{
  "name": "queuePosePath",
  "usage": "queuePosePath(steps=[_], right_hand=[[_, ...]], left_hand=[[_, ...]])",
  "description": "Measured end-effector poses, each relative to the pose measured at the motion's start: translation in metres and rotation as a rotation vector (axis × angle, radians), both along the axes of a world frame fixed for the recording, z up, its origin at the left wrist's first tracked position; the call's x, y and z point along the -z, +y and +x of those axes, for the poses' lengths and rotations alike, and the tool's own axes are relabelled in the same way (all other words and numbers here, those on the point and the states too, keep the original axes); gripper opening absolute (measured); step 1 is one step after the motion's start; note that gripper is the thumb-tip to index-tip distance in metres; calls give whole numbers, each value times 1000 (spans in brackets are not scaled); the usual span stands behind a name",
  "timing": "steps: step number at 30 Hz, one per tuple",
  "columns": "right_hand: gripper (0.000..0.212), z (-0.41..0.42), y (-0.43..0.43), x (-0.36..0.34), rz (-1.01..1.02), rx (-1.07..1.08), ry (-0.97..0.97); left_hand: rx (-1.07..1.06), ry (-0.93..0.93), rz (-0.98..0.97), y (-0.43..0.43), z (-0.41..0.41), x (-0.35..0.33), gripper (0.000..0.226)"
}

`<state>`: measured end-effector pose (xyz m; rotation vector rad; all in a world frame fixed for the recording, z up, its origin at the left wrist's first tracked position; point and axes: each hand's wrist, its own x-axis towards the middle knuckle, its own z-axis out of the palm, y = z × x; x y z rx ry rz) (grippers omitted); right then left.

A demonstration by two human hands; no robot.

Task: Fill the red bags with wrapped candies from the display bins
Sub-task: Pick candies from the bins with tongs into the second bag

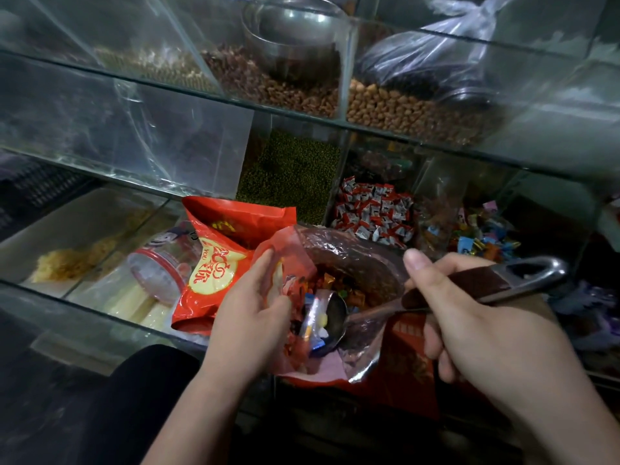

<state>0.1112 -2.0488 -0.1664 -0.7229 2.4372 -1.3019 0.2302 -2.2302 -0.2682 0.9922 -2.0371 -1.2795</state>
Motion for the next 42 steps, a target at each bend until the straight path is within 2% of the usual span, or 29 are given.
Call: queuePosePath(steps=[4, 7, 10, 13, 17, 19, 22, 25, 29, 32, 35, 42], right_hand=[[62, -2, -8, 9, -233, 94, -183], [67, -6, -6, 16, -326, 184, -291], [55, -9, -2, 15, -402, 224, -301], [53, -11, 4, 10, -432, 232, -290], [70, -7, 11, 2, -454, 238, -287], [77, -5, 17, 0, -442, 222, -256], [77, -4, 24, -2, -469, 208, -253], [79, -4, 32, -4, -514, 193, -308], [54, -6, 48, -7, -531, 177, -342], [43, -7, 58, -10, -537, 149, -392], [21, -7, 68, -9, -541, 64, -452], [18, -1, 82, -10, -580, -92, -478]], left_hand=[[2, -28, -9, -1, 1, 4, 61], [25, -26, -14, -1, 2, 3, 61], [69, -71, -83, 0, 1, 1, 70], [99, -99, -217, 2, 0, -5, 69], [-34, -16, -426, 16, 5, -20, 54], [4, 27, -495, 28, 1, -27, 48], [169, -140, -416, 46, -14, -25, 48], [211, -255, -334, 51, -29, -14, 56], [226, -253, -380, 53, -35, -12, 53], [213, -200, -447, 55, -36, -13, 45], [206, -148, -472, 59, -35, -11, 40], [130, -50, -539, 65, -31, -21, 36]])
